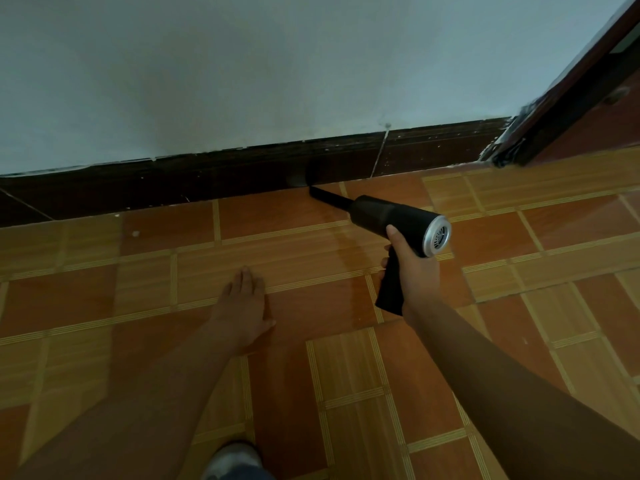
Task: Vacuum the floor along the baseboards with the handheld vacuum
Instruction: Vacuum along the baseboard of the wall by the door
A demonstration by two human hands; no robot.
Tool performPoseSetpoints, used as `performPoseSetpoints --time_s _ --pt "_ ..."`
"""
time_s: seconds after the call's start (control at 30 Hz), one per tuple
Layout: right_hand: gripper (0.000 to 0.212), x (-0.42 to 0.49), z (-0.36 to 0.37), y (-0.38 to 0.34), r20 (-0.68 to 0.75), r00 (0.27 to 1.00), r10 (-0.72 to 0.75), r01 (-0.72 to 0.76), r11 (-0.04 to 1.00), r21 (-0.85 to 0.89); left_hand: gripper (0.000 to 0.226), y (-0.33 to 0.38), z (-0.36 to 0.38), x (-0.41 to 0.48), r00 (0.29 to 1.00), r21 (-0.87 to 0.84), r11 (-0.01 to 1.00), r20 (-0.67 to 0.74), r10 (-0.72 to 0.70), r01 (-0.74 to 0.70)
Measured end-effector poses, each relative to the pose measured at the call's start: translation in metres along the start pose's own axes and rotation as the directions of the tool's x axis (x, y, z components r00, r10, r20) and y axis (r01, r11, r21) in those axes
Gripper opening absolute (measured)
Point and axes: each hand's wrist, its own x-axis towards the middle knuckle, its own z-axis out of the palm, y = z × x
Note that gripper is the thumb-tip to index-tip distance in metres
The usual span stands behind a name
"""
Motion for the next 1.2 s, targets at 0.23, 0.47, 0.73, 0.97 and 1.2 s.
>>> performPoseSetpoints --time_s 0.23,0.47,0.73,0.97,1.2 --pt "0.017 -0.001 -0.016 -0.009 -0.024 0.999 -0.035 0.035 0.999 -0.001 0.087 -0.003 0.003 0.002 1.000 -0.030 1.000 -0.015 0.001 -0.002" --pt "0.025 -0.002 0.000 0.001 0.015 1.000 -0.009 0.009 1.000 -0.012 0.089 -0.004 0.006 0.002 1.000 -0.047 0.999 -0.024 0.002 -0.003" --pt "0.038 -0.006 0.025 0.015 0.068 0.998 0.001 0.001 1.000 -0.020 0.089 -0.005 0.003 0.000 1.000 -0.048 0.999 -0.013 0.014 -0.014" --pt "0.029 -0.004 0.022 0.011 0.061 0.998 0.003 -0.001 0.999 -0.032 0.088 -0.006 0.001 -0.003 1.000 -0.038 0.999 -0.014 0.018 -0.018" --pt "0.022 0.002 -0.001 0.001 0.010 1.000 -0.028 0.028 1.000 -0.005 0.088 -0.005 0.000 -0.003 1.000 -0.018 1.000 -0.015 0.011 -0.012"
